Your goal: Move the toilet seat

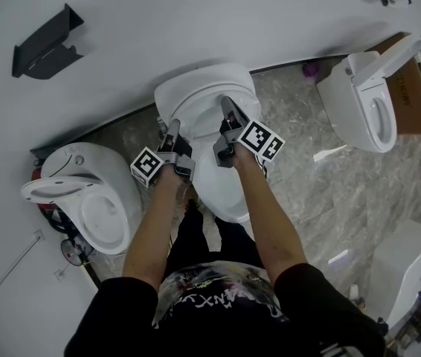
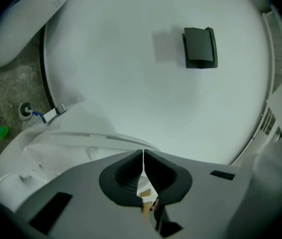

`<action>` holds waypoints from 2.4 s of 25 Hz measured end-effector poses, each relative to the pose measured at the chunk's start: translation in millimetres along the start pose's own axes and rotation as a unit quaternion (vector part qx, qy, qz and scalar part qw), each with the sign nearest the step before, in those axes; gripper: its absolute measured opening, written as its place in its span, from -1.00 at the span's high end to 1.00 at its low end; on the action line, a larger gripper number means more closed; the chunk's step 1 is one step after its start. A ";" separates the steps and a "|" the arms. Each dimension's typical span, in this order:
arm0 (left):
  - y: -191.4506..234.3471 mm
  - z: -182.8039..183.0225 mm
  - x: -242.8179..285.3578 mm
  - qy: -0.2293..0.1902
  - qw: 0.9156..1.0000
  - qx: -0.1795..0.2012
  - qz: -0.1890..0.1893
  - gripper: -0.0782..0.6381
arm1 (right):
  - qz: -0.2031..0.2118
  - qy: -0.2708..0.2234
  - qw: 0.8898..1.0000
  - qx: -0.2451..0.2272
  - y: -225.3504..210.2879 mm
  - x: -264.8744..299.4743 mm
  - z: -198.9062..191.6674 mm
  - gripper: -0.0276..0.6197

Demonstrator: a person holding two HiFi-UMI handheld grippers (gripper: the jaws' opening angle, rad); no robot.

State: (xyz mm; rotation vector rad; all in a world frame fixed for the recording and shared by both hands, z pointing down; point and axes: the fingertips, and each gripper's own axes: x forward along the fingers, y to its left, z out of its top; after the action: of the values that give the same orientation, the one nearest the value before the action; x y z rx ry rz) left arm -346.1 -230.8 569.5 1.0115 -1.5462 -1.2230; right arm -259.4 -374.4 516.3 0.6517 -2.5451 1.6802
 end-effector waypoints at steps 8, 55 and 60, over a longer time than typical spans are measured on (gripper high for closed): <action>-77.2 2.8 -10.8 0.050 0.987 0.152 -0.037 0.71 | 0.021 0.014 0.997 -0.077 50.7 -32.2 -0.1 0.90; -383.6 -58.2 -136.1 0.131 0.698 0.667 -0.224 0.72 | 0.115 -0.065 0.823 -0.553 323.5 -219.2 33.7 0.91; -384.0 -61.8 -135.7 0.134 0.695 0.669 -0.226 0.72 | 0.113 -0.058 0.813 -0.569 324.2 -217.1 31.4 0.91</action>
State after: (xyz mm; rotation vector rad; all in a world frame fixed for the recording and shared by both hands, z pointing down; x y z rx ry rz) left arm -223.9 -185.8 178.7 2.4674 -1.9112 0.0873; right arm -169.4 -223.2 166.6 0.3179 -3.0838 -0.1154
